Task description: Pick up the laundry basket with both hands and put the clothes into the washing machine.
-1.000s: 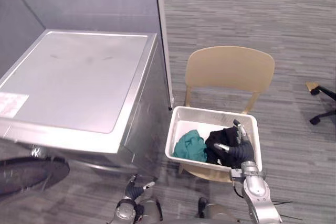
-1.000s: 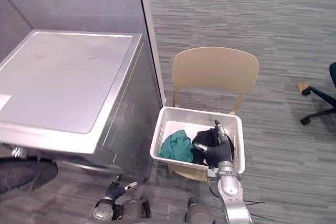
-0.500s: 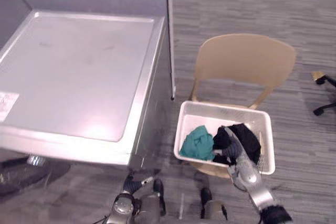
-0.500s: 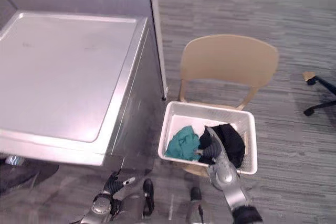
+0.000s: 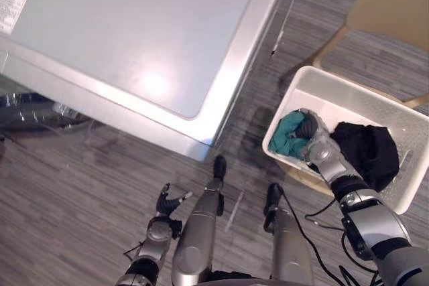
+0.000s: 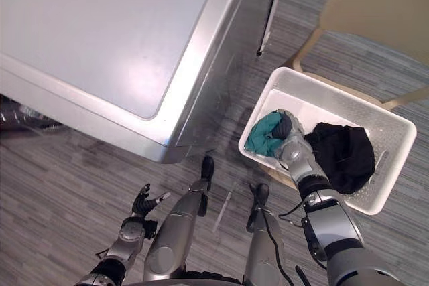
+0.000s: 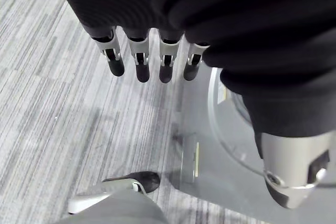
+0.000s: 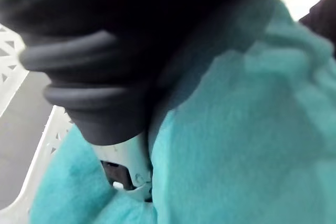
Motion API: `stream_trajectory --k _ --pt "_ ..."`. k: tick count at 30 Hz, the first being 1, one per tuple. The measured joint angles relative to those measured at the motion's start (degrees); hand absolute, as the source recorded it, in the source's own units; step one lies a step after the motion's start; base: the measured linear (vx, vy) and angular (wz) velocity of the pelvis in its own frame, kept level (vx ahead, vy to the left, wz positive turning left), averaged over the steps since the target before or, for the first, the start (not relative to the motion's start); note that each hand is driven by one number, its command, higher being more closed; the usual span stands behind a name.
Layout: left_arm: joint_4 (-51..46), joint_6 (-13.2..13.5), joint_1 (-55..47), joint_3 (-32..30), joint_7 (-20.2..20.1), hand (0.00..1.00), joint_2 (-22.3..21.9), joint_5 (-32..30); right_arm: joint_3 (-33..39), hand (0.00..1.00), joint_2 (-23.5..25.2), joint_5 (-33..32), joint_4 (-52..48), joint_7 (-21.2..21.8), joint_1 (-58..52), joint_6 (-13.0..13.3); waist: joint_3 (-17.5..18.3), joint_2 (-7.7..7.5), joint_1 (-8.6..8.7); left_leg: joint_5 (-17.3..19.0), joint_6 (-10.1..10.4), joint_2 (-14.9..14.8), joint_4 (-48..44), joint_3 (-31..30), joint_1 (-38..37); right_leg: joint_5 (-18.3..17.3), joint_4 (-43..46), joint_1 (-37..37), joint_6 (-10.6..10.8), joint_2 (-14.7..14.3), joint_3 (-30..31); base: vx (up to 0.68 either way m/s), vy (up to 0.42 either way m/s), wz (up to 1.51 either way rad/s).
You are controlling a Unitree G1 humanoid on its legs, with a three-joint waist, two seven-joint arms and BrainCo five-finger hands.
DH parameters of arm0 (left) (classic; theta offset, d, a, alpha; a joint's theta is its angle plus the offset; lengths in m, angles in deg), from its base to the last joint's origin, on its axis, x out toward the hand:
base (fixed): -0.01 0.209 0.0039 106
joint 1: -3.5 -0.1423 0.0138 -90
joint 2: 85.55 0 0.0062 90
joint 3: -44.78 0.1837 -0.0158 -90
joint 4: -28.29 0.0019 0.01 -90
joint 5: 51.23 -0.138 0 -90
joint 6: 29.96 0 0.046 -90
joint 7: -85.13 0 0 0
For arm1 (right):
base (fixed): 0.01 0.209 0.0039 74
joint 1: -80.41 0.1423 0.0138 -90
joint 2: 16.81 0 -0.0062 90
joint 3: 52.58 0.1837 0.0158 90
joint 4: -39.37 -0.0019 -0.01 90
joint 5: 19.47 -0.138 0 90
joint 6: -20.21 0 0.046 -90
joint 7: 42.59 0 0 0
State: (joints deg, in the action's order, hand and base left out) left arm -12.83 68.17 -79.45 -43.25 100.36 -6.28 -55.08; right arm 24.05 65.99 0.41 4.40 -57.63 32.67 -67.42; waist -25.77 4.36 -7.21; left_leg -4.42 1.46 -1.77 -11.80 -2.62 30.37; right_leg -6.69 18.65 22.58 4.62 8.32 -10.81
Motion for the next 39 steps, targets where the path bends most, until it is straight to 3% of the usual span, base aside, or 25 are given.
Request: stream_trajectory --k 3,9,12,14,17,19,22,25,30,31,32,34,36,37,38,39 --pt "-0.65 0.0 0.74 -0.32 0.07 0.0 -1.01 1.09 0.66 1.0 0.44 -2.67 -2.63 -1.02 -0.41 -0.6 -0.3 -0.5 -0.04 -0.09 0.13 0.07 0.02 -0.35 0.12 -0.78 0.93 0.14 -0.26 0.42 -0.58 0.02 -0.011 0.14" --pt "-2.19 -0.08 0.66 -0.35 0.17 0.0 -2.12 2.16 8.24 1.0 2.65 -6.41 -23.26 -3.93 -10.06 -0.63 -1.06 -1.8 0.34 -0.41 0.51 -0.1 0.23 -0.41 -2.15 -1.61 2.12 -1.42 -0.46 0.47 -0.74 0.05 -0.035 0.01" --pt "-2.33 -0.23 0.28 -0.38 0.1 0.0 -1.66 2.14 11.33 1.0 5.04 -6.43 -36.35 -4.04 -18.26 -0.24 -1.68 -3.2 0.8 -0.39 0.52 -0.13 2.0 -0.31 -6.15 -1.91 0.97 -5.04 -0.63 0.38 -0.68 0.04 -0.023 0.0" --pt "-2.3 -0.47 -0.95 -0.45 -0.06 0.0 -1.17 2.13 12.32 1.0 7.25 -6.44 -44.23 -3.96 -23.54 0.7 -1.35 -4.12 1.94 -0.39 0.51 -0.1 3.24 -0.12 -8.48 -1.91 -0.29 -7.36 -0.62 0.31 -0.69 0.03 -0.002 -0.04" --pt "-2.06 -0.95 -4.07 -2.69 -0.23 0.0 -0.13 2.01 13.08 1.0 12.39 -7.73 -54.7 -3.77 -31.98 3.29 1.01 -6.91 3.46 -0.43 0.54 -0.17 6.06 1.21 -11.91 -1.94 -2.52 -9.85 -0.5 -0.14 0.26 0.05 -0.005 -0.16" --pt "-0.89 -1.58 -5.65 -2.82 -0.52 0.0 0.92 1.76 13.37 1.0 14.93 -11.69 -61.12 -3.23 -38.32 5.7 3.98 -8.58 3.99 -0.53 0.64 -0.22 8.17 2.07 -14.77 -1.61 -4.58 -12.19 -0.13 -0.33 1.06 0.09 -0.006 -0.19" --pt "0.52 -1.64 -8.36 -4.3 -1.54 0.0 0.99 1.47 12.61 1.0 17.19 -17.03 -66.04 -0.47 -41.17 8.73 7.81 -9.69 4.88 -0.53 0.63 -0.19 10.36 4.05 -18.9 -0.73 -7.63 -15.63 0.29 -0.42 2.68 0.12 0.003 -0.32" --pt "2.58 -1.67 -9.44 -4.82 -2.59 0.0 0.97 0.9 11.05 1.0 18.43 -22.16 -69.47 2.25 -40.8 12.37 10.7 -9.51 4.96 -0.48 0.62 -0.27 11.86 6.8 -22.72 0.91 -10.11 -18.1 0.58 -0.48 5.56 0.08 0.004 -0.51" --pt "3.18 -1.65 -9.72 -5.07 -2.82 0.0 0.88 0.92 7.78 1.0 19.63 -25.26 -69.75 4.05 -39.17 12.9 10.77 -8.81 5.36 1.25 -0.09 -0.99 8.74 7.13 -24.51 0.92 -4.98 -18.38 0.7 -0.67 8.08 -0.03 0.014 -0.16" --pt "3.84 -1.6 -9.52 -5.65 -2.87 0.0 0.73 0.87 7.54 1.0 19.8 -25.82 -70.27 4.06 -39.18 12.96 10.7 -8.39 5.56 1.87 -0.7 -1.4 7.58 5.74 -24.01 -1.29 0.74 -17.72 1.06 -0.9 9.48 -0.1 -0.017 0.88" --pt "4.05 -1.59 -9.55 -6.68 -2.88 0.0 0.54 0.86 7.46 1.0 20.03 -26.05 -71.78 3.99 -39.22 12.99 10.7 -8.33 6.13 2.24 -1.12 -0.72 6.35 3.01 -23.85 -5.07 12.36 -16.27 1.41 -0.57 11.15 -0.07 -0.039 1.06" --pt "3.99 -1.63 -9.51 -7.28 -2.74 0.0 0.63 0.88 7.34 1.0 19.98 -26.16 -75.09 3.91 -39.04 14.2 11.48 -8.47 6.27 2.26 -1.11 1.26 3.37 -1.8 -21.12 -7.52 24.09 -16.54 4.06 -0.16 14.82 -0.06 -0.15 1.33" --pt "3.78 -1.62 -9.52 -8.83 -2.2 0.0 0.53 0.94 6.14 1.0 19.68 -26.11 -76.82 3.21 -36.89 15.26 12.42 -8.81 5.73 2.01 0.21 3.07 0.2 -5.83 -17.18 -8.29 23.91 -19.06 3.32 -1.16 19.37 -0.17 -0.252 1.27" --pt "3.71 -1.54 -9.5 -9.21 -1.49 0.0 0.17 1.15 5.42 1.0 19.58 -26.1 -76.78 2.81 -34.83 15.31 12.95 -8.24 4.4 1.12 1.51 3.2 -1.37 -7.71 -14.48 -12.31 19.73 -21.03 1.73 -2.62 20.58 -0.24 -0.274 0.99" --pt "3.45 -1.41 -9.53 -9.31 -1.23 0.0 -0.4 1.36 5.43 1.0 19.49 -26.12 -76.76 2.69 -34.2 15.33 13.32 -7.57 3.82 0.37 2.54 2.98 -1.87 -8.96 -12.99 -14.1 17.28 -21.92 0.27 -3.39 19.7 -0.31 -0.289 0.79" --pt "2.98 -1.02 -9.81 -9.14 -1.07 0.0 -1.86 2.15 5.48 1.0 19.19 -26.32 -76.45 2.54 -33.13 15.31 14.11 -6.05 3.13 -1.13 3.4 2.5 -2.35 -11.83 -10.31 -16.97 12.2 -23.29 -1.81 -4.61 16.72 -0.27 -0.236 0.88"
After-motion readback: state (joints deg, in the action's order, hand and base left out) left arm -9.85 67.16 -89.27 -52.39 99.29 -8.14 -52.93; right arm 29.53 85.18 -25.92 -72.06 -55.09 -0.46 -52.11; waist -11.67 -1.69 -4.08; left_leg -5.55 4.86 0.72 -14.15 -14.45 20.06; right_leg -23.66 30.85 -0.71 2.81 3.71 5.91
